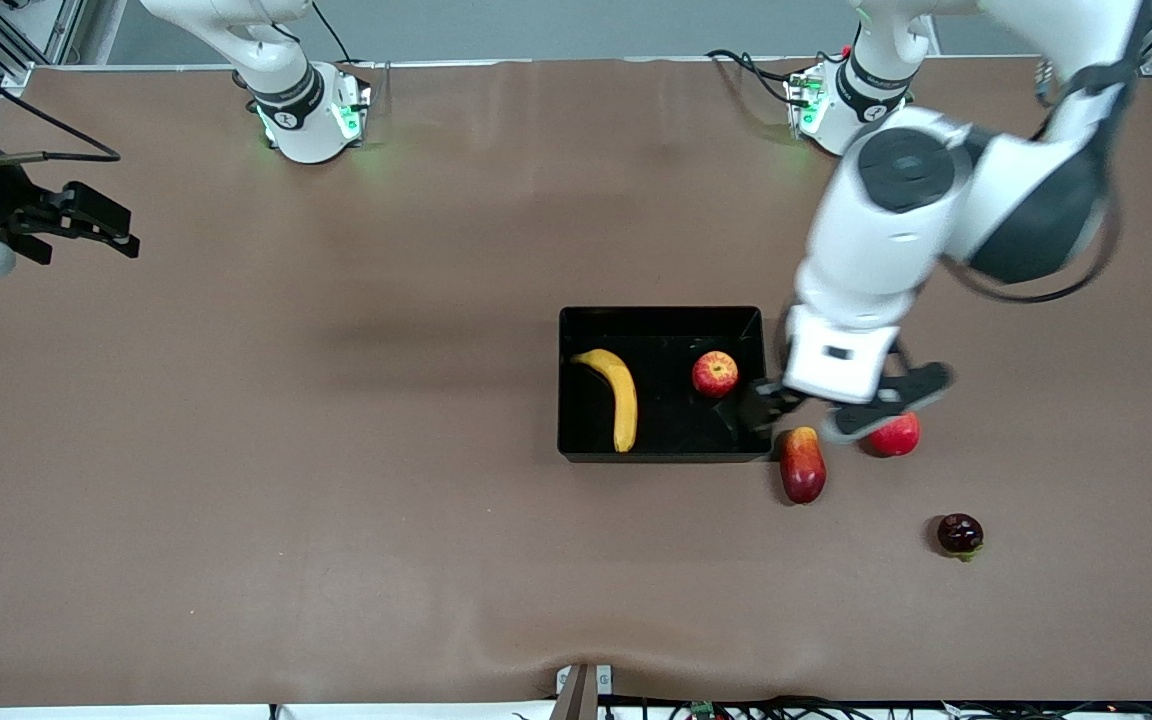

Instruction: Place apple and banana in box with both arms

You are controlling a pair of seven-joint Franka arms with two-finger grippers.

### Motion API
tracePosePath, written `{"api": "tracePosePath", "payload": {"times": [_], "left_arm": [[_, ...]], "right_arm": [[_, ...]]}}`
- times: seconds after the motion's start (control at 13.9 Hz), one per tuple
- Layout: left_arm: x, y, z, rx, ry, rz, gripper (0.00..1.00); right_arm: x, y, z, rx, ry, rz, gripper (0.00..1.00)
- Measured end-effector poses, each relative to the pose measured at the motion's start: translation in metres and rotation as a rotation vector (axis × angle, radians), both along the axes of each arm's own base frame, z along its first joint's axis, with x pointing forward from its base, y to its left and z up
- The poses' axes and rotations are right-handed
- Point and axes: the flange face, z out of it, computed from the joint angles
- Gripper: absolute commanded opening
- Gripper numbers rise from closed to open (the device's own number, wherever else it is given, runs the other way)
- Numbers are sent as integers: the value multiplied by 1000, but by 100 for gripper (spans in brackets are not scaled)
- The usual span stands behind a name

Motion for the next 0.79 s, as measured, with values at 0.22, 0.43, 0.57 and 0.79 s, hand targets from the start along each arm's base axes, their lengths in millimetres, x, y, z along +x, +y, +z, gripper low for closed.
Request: {"api": "tracePosePath", "payload": {"times": [0.22, 0.43, 0.57, 0.79], "left_arm": [[1, 62, 26, 31, 65, -54, 100], [0, 121, 51, 11, 103, -112, 100], [-14, 154, 68, 11, 149, -177, 100], [-47, 195, 88, 8, 211, -247, 100]], "right_arm": [[0, 1, 0, 0, 0, 1, 100], [0, 1, 0, 0, 0, 2, 100], [0, 1, 0, 0, 0, 2, 100], [0, 1, 0, 0, 1, 2, 100]]}}
